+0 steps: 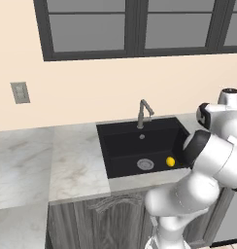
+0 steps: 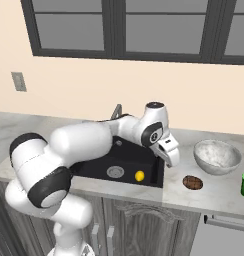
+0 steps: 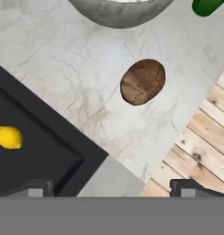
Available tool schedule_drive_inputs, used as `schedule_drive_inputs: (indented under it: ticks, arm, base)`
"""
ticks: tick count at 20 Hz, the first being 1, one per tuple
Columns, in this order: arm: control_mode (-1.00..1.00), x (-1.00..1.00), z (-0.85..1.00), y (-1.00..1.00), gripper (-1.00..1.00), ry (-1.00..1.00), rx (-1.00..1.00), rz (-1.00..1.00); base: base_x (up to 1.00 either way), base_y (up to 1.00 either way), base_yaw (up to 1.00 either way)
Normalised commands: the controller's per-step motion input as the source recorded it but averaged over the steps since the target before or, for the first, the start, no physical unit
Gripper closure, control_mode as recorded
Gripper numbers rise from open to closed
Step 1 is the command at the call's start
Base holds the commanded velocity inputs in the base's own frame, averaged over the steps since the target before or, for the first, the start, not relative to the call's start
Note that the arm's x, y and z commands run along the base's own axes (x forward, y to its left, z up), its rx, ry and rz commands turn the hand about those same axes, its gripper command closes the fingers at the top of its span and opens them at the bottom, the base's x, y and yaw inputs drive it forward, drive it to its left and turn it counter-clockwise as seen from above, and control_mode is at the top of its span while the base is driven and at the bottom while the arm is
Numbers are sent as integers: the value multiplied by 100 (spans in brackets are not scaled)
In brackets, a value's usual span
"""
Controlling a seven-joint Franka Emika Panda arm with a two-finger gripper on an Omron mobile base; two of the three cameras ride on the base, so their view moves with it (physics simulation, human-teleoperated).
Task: Remove the potato and lemon from the sink. Then move the bowl and cup from the counter to the sink for washing.
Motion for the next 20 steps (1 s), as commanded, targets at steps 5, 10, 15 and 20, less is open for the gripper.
schedule_drive_inputs:
  ticks: [5,10,15,20]
  arm:
    - [-100,-15,0,26,-100,-4,5,11]
    - [-100,-6,0,29,-100,-10,11,13]
    - [-100,2,1,34,-100,-15,6,10]
    - [-100,11,6,35,-100,-15,-3,5]
  base:
    - [0,0,0]
    - [0,0,0]
    - [0,0,0]
    - [0,0,0]
